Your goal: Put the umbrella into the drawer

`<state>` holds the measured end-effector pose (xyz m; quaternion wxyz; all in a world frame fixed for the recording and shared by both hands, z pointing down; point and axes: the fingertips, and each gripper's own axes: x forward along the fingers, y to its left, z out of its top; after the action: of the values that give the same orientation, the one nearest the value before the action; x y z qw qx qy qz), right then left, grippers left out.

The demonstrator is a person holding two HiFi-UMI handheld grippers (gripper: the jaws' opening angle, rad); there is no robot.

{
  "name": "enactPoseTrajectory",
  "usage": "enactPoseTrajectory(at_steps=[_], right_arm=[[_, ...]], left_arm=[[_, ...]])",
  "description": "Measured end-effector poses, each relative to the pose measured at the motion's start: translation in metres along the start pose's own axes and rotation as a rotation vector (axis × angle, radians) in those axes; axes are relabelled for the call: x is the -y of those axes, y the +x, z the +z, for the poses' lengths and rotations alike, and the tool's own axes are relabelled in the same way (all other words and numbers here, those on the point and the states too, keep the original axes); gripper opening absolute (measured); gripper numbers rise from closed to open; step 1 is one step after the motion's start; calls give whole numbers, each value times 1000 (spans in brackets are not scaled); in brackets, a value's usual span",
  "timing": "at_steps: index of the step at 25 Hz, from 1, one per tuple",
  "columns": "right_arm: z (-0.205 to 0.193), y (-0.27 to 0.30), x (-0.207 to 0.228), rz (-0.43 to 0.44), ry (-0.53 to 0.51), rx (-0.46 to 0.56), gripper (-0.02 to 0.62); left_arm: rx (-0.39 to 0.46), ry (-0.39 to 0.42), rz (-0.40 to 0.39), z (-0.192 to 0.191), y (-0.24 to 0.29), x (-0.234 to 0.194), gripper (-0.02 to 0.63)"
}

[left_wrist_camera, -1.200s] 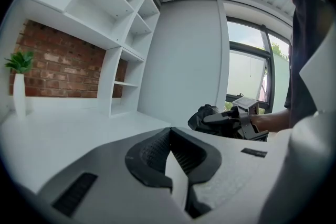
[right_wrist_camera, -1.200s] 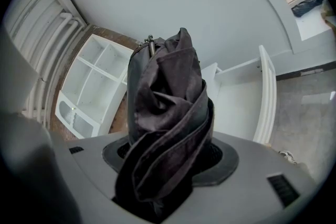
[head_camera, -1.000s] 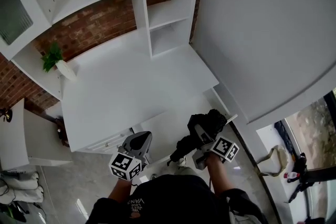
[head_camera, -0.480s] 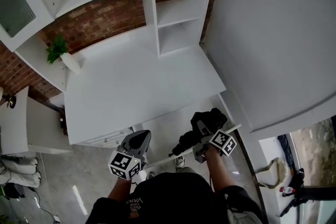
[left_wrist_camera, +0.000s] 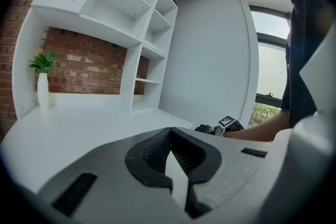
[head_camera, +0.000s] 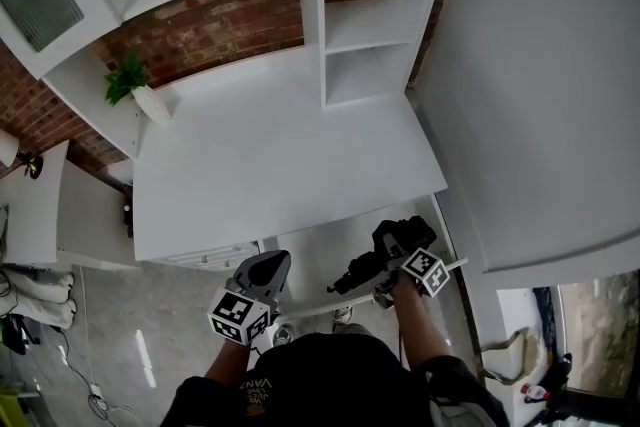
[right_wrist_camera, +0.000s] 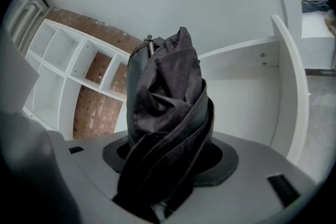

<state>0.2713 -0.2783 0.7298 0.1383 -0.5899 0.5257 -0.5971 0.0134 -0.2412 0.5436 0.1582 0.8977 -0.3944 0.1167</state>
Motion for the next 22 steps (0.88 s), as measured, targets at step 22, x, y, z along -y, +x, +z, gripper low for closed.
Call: enactPoseTrajectory(at_steps=[22], right_arm=[[-5,94,65,-261,-10,-135,258]], left_arm=[[-55,-36,64,-5,23,-8,6]])
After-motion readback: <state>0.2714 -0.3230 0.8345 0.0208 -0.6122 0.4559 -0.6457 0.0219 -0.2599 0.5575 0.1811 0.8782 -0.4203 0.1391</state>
